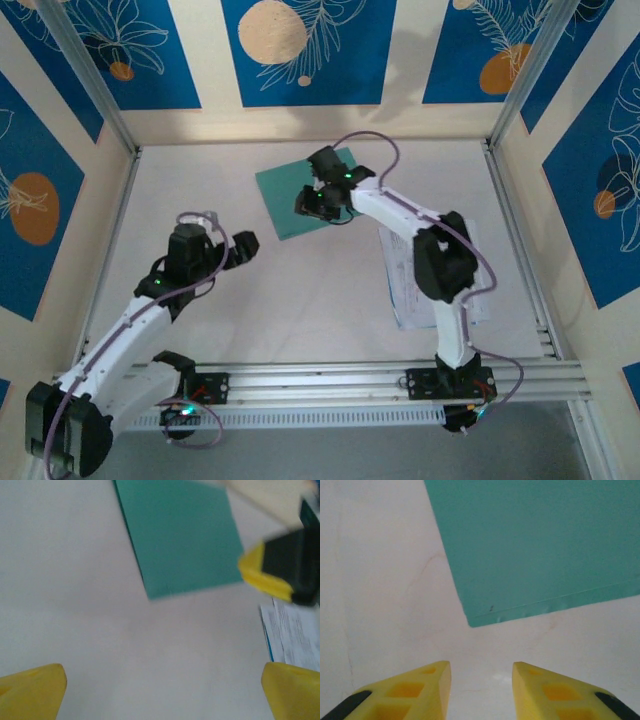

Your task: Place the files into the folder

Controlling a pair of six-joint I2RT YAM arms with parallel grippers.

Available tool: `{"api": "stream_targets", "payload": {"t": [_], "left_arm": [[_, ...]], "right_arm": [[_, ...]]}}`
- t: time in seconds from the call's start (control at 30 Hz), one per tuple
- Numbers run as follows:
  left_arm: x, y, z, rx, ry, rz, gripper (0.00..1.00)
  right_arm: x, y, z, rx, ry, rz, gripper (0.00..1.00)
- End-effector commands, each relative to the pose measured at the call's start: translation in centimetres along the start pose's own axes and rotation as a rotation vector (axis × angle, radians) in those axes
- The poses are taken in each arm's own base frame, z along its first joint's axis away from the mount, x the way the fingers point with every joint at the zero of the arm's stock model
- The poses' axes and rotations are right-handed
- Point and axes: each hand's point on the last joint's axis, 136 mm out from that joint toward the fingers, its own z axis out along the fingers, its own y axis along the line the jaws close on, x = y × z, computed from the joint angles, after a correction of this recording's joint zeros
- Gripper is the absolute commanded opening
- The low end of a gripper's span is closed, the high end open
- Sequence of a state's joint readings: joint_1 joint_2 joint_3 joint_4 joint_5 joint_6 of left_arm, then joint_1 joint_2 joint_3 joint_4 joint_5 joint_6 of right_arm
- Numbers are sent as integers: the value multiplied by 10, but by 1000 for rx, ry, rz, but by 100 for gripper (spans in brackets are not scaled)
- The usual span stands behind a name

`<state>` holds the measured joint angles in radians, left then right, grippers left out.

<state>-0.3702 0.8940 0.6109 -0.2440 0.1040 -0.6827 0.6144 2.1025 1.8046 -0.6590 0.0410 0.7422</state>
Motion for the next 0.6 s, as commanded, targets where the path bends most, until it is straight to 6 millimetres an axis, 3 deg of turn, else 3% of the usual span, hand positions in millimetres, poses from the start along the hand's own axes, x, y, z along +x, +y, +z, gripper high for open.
{"api": "stream_targets", "payload": {"t": [0.0, 0.13, 0.3, 0.43, 0.57], "left_arm": [[32, -12, -19, 58, 100, -62, 97], [45, -5, -24, 40, 122, -73, 94], [47, -8, -26, 53, 133, -74, 89], [49, -5, -28, 40, 139, -74, 86], [49, -2, -29, 19, 140, -67, 81]], "right_arm": [[5, -12, 14, 46, 117, 92, 38], [-5, 0, 47, -9, 160, 115, 39], [-15, -3, 74, 5, 177, 126, 38], [-3, -8, 91, 23, 236, 173, 38], [27, -12, 98, 57, 319, 163, 37]]}}
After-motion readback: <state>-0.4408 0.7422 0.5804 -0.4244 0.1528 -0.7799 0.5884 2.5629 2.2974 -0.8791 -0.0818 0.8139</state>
